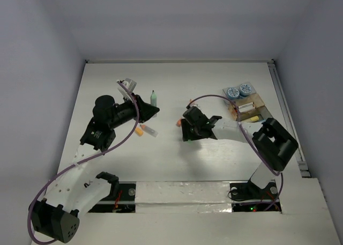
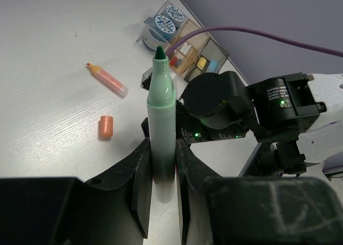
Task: Sort the stationery into containers
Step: Place the pen cap at the center of the board, then close the pen cap on the pen.
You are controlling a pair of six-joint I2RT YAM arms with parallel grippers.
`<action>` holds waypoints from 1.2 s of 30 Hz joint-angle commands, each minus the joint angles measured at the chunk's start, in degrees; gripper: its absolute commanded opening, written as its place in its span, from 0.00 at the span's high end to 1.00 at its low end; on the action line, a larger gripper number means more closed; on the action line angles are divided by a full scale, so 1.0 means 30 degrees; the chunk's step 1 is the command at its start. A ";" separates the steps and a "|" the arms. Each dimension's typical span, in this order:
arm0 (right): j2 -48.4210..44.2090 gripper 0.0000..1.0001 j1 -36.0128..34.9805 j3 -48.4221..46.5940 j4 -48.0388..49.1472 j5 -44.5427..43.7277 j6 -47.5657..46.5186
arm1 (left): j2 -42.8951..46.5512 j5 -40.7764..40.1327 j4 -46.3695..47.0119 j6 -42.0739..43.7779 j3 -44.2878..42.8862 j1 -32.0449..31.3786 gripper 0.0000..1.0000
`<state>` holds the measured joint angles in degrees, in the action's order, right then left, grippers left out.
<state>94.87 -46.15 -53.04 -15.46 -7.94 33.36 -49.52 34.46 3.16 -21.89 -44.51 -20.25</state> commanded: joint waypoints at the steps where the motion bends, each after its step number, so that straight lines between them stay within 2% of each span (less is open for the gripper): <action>1: 0.1418 0.37 -0.0815 -0.1479 -0.1611 -0.1451 -0.0370 | 0.0510 0.0204 0.0793 0.0177 -0.0749 -0.0105 1.00; 6: 0.2769 0.38 -0.1490 -0.2827 -0.3252 -0.3003 -0.0545 | 0.0656 0.0204 0.0764 0.0177 -0.0749 -0.0105 1.00; 10: 0.3473 0.44 -0.1491 -0.3471 -0.4452 -0.3795 -0.0487 | 0.0714 0.0174 0.0764 0.0177 -0.0749 -0.0105 1.00; 11: 0.3764 0.52 -0.1491 -0.3561 -0.4977 -0.4232 -0.0429 | 0.0715 0.0145 0.0764 0.0177 -0.0778 -0.0105 1.00; 14: 0.4118 0.63 -0.1665 -0.3737 -0.5478 -0.4529 -0.0370 | 0.0685 0.0175 0.0764 0.0207 -0.0778 -0.0105 1.00; 15: 0.4177 0.78 -0.1667 -0.3708 -0.5480 -0.4616 -0.0254 | 0.0685 0.0174 0.0735 0.0207 -0.0778 -0.0105 1.00; 17: 0.3945 0.93 -0.1667 -0.3708 -0.5364 -0.4646 -0.0223 | 0.0685 0.0116 0.0764 0.0207 -0.0778 -0.0105 1.00; 20: 0.2892 1.00 -0.1667 -0.4174 -0.5043 -0.4794 -0.0457 | 0.0598 0.0174 0.0793 0.0207 -0.0749 -0.0105 1.00; 25: -0.0325 1.00 -0.1667 -0.5697 -0.3492 -0.4618 -0.1277 | 0.0480 0.0174 0.0822 0.0177 -0.0719 -0.0105 1.00; 28: -0.1736 1.00 -0.1667 -0.6665 -0.1385 -0.4413 -0.1716 | 0.0422 0.0116 0.0823 0.0177 -0.0690 -0.0105 1.00; 31: -0.3290 1.00 -0.1667 -0.7366 0.1572 -0.4616 -0.2214 | 0.0188 -0.0147 0.0764 0.0265 -0.0661 -0.0105 1.00; 36: -0.3850 1.00 -0.1667 -0.8716 0.6525 -0.5319 -0.3150 | -0.0251 -0.0323 0.0618 0.0441 -0.0690 -0.0105 1.00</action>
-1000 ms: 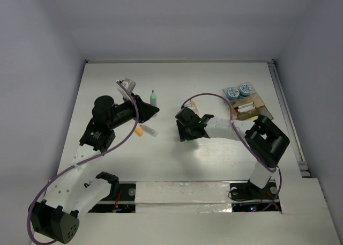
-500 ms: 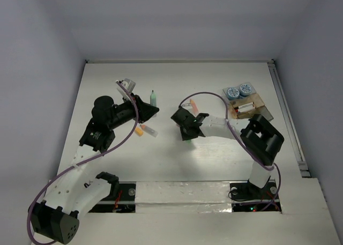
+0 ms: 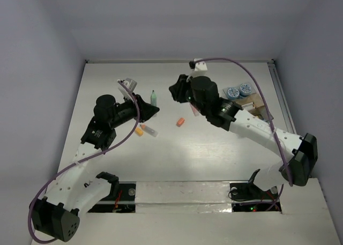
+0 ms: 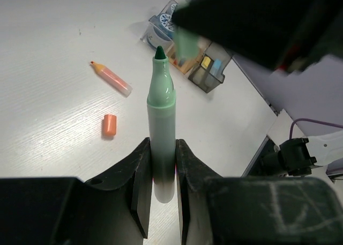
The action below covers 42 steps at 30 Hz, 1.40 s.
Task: Sort the stationery into containers
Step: Close the pen cap on the pen.
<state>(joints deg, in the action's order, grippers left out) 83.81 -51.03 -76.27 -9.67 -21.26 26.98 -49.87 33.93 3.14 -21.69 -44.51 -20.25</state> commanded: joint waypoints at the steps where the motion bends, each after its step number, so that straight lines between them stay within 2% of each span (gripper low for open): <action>1: -0.0018 1.00 -0.0042 -0.1205 0.5152 -0.0970 -0.1141 | -0.0194 -0.0207 0.0537 0.0463 -0.0690 -0.0105 1.00; 5: 0.1065 1.00 -0.0247 -0.3196 0.6266 -0.0300 -0.1143 | -0.0370 -0.0354 0.0449 0.0610 -0.0749 -0.0105 1.00; 13: 0.2501 1.00 -0.0775 -0.4574 0.6301 0.0874 -0.0850 | -0.0604 -0.0324 0.0508 0.0639 -0.0749 -0.0105 1.00; 42: 0.2708 1.00 -0.1683 -0.3142 0.5861 0.0670 -0.0938 | -0.0458 -0.0793 0.0419 0.0669 -0.0778 -0.0105 1.00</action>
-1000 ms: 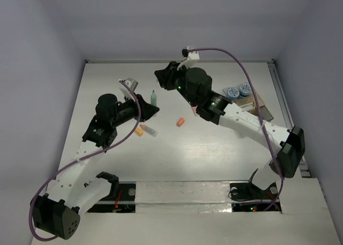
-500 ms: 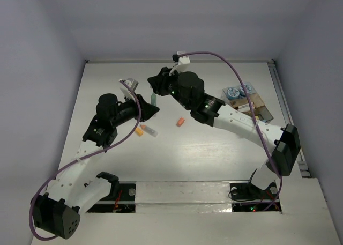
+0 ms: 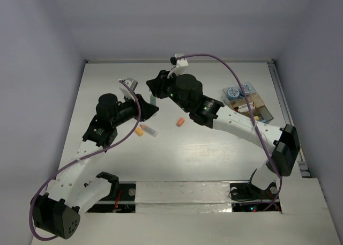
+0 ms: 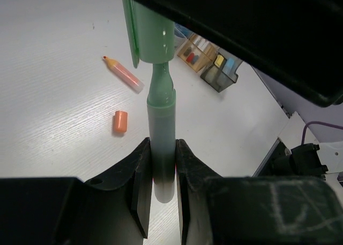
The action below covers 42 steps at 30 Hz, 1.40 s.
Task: Sort the stationery into containers
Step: Close the pen cap on the pen.
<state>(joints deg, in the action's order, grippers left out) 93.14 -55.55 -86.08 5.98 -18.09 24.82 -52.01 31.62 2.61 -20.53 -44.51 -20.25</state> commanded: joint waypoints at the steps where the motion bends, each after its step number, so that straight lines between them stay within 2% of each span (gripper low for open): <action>1: -0.0461 1.00 -0.0175 0.0246 0.0673 -0.0387 -0.0158 | 0.0285 -0.0021 0.0594 0.0282 -0.0778 -0.0105 1.00; 20: -0.1633 1.00 -0.1288 0.2560 0.1406 -0.0358 0.0340 | 0.0403 -0.0255 0.0565 0.0312 -0.0807 -0.0105 1.00; 32: -0.1663 1.00 -0.1464 0.5549 0.2256 0.0609 0.2566 | 0.0725 -0.0753 0.0682 0.0312 -0.1041 -0.0105 1.00; 36: -0.1779 1.00 -0.1640 0.5931 0.1964 0.0755 0.2860 | 0.0520 -0.0695 0.0829 0.0194 -0.1188 -0.0105 1.00; 42: -0.2131 1.00 -0.1816 0.5083 -0.0668 0.0872 0.3035 | 0.0373 -0.1632 0.0594 0.0399 -0.1393 -0.0105 1.00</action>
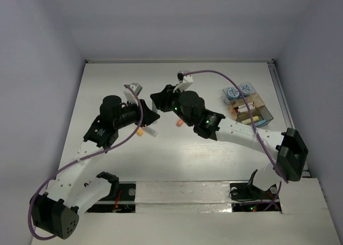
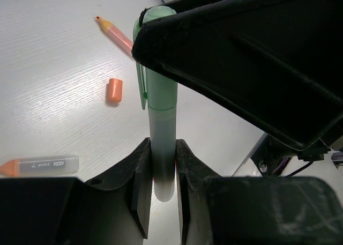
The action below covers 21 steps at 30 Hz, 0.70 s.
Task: Sort the stationery into containers
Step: Close the pen cap on the pen.
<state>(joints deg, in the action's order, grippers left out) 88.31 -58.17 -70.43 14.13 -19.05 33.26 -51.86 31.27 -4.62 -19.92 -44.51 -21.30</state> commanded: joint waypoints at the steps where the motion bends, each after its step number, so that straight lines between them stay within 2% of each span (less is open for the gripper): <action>1: -0.0551 1.00 -0.0941 -0.0077 -0.3537 0.1280 0.0281 | 0.0264 -0.1574 0.3006 0.0196 -0.1422 0.0244 1.00; 6: -0.0522 1.00 -0.1963 0.1180 -0.3043 0.1809 0.1130 | 0.0059 -0.1897 0.3006 0.0195 -0.1861 0.0244 1.00; 21: -0.0669 1.00 -0.4984 0.7216 -0.1517 0.0285 0.5144 | -0.0966 -0.2805 0.2947 -0.0331 -0.4381 0.0244 1.00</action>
<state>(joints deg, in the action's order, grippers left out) 84.79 -64.45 -54.87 24.23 -29.47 45.76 -54.96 33.95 -21.19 -19.09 -48.21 -23.46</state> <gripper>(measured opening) 0.330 0.156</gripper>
